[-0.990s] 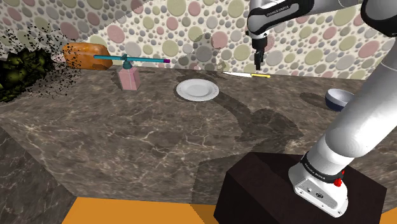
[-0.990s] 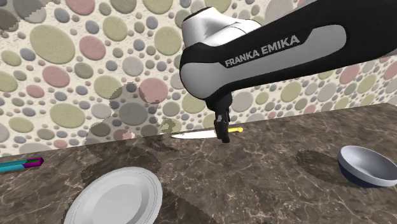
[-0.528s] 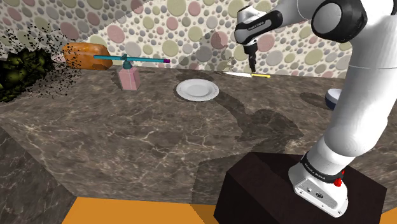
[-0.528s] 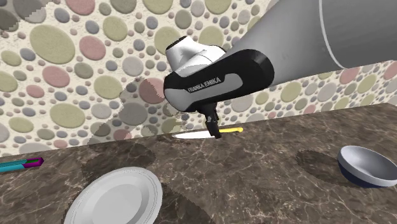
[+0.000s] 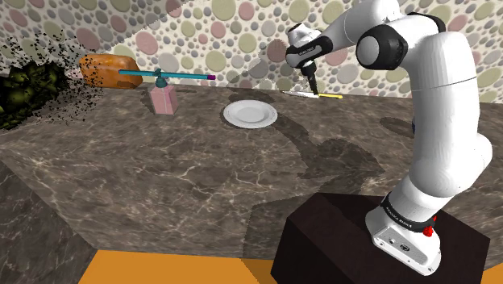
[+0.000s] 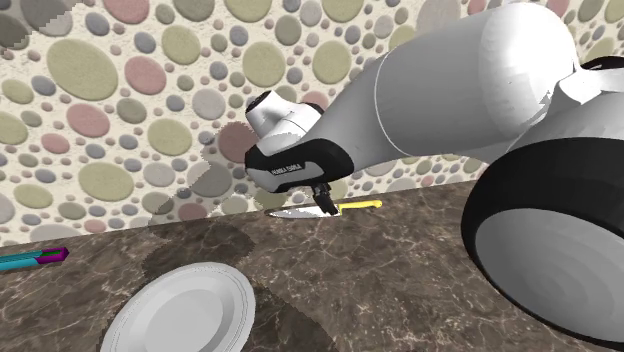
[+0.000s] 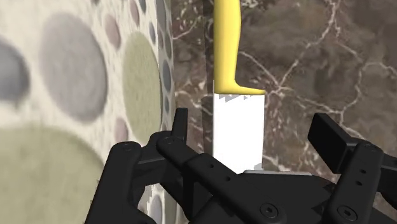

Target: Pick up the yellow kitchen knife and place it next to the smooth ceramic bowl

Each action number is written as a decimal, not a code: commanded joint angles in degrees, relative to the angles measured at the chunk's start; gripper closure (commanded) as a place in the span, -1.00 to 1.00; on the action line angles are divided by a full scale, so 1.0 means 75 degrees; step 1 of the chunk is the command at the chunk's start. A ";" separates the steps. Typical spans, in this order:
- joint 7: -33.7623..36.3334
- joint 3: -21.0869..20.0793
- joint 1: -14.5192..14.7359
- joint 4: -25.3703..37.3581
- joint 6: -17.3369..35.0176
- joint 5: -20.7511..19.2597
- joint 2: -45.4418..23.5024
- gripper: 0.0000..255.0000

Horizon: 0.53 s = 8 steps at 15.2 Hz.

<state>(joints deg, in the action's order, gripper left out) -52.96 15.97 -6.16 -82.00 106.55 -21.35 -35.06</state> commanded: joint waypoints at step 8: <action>0.0028 0.0043 -0.0140 -0.0399 0.0567 -0.0073 -0.0131 -1.00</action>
<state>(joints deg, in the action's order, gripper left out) -52.78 16.29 -7.19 -84.87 110.66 -21.89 -36.03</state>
